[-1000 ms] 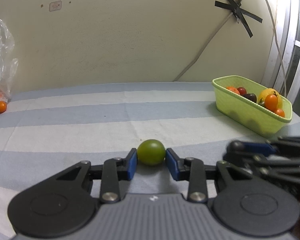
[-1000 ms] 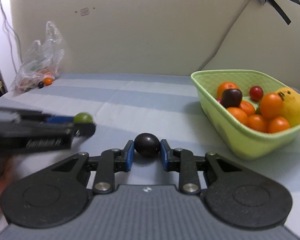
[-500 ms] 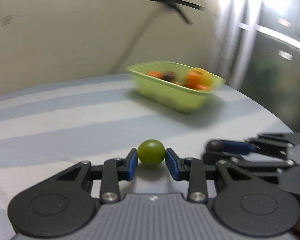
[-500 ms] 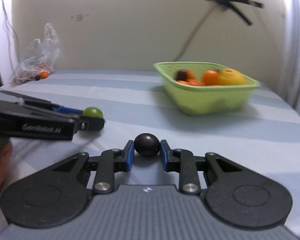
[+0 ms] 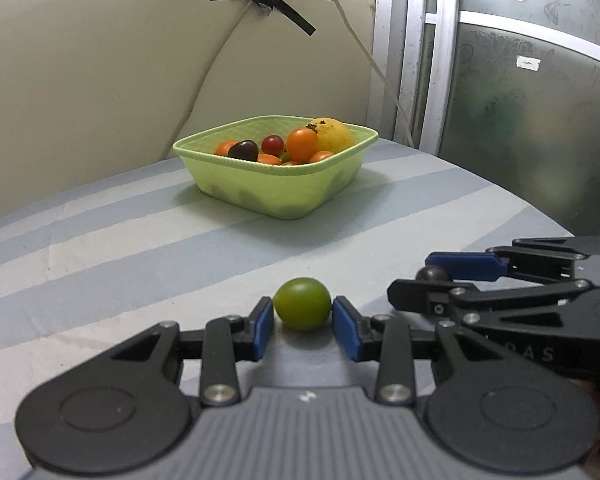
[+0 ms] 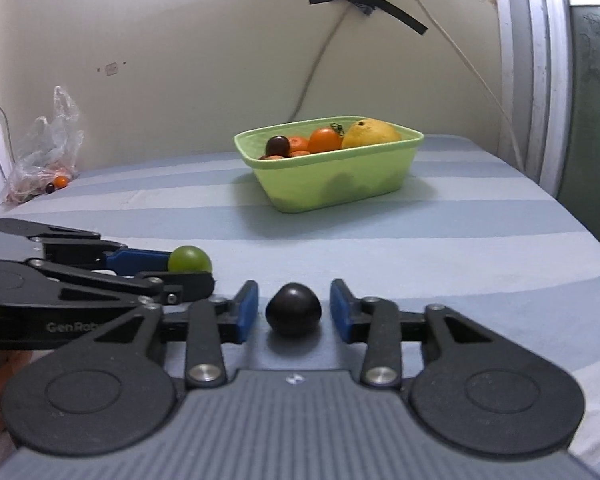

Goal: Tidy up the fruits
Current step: 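Carry the green and dark tomatoes over the green basket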

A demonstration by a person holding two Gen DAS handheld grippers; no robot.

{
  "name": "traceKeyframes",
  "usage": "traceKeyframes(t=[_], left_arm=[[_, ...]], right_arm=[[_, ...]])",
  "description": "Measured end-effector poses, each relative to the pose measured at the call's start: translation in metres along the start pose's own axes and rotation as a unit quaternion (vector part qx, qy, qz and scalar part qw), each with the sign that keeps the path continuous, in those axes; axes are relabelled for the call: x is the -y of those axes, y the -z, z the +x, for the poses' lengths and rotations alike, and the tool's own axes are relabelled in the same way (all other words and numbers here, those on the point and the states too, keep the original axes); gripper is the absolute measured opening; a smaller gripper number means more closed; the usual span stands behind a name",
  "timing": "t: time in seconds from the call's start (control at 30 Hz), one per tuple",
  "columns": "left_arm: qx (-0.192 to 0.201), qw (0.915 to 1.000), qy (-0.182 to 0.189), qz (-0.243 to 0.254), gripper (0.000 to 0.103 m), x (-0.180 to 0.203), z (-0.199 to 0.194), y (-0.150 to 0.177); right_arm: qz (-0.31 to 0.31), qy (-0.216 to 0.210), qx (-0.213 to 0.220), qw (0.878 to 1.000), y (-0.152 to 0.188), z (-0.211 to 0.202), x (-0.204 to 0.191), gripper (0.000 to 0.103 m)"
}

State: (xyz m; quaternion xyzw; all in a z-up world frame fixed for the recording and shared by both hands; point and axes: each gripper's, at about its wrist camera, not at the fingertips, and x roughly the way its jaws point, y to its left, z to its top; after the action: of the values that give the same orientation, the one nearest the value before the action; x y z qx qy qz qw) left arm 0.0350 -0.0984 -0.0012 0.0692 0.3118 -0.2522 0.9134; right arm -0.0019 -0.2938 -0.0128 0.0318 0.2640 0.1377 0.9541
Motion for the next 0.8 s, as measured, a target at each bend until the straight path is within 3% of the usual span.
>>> traceKeyframes(t=[0.2, 0.4, 0.43, 0.5, 0.57, 0.67, 0.8], left_arm=[[0.002, 1.0, -0.003, 0.005, 0.039, 0.002, -0.002, -0.001], [0.0, 0.9999, -0.005, 0.013, 0.039, 0.002, -0.001, -0.007], [-0.004, 0.9999, -0.001, 0.011, 0.036, 0.0, 0.001, -0.007], [-0.009, 0.9998, 0.014, 0.009, 0.031, 0.0, 0.003, -0.005], [-0.008, 0.9997, 0.012, 0.019, 0.031, 0.003, 0.002, -0.004], [-0.016, 0.9991, 0.04, 0.001, 0.031, -0.004, 0.003, -0.016], [0.009, 0.9992, 0.039, -0.009, 0.031, -0.016, 0.01, -0.056]], right_arm=[[-0.007, -0.001, 0.003, 1.0, 0.005, -0.01, 0.0, 0.051], [-0.002, -0.007, 0.006, 1.0, 0.009, -0.015, 0.004, 0.051], [-0.004, -0.008, 0.004, 1.0, 0.009, -0.014, 0.003, 0.05], [-0.015, -0.007, 0.003, 1.0, 0.009, -0.014, 0.0, 0.031], [-0.022, -0.004, 0.004, 1.0, 0.01, -0.015, -0.002, 0.029], [-0.019, -0.006, 0.013, 1.0, 0.005, -0.016, 0.001, 0.029], [-0.02, -0.007, 0.048, 0.999, -0.021, -0.012, 0.012, 0.029]])
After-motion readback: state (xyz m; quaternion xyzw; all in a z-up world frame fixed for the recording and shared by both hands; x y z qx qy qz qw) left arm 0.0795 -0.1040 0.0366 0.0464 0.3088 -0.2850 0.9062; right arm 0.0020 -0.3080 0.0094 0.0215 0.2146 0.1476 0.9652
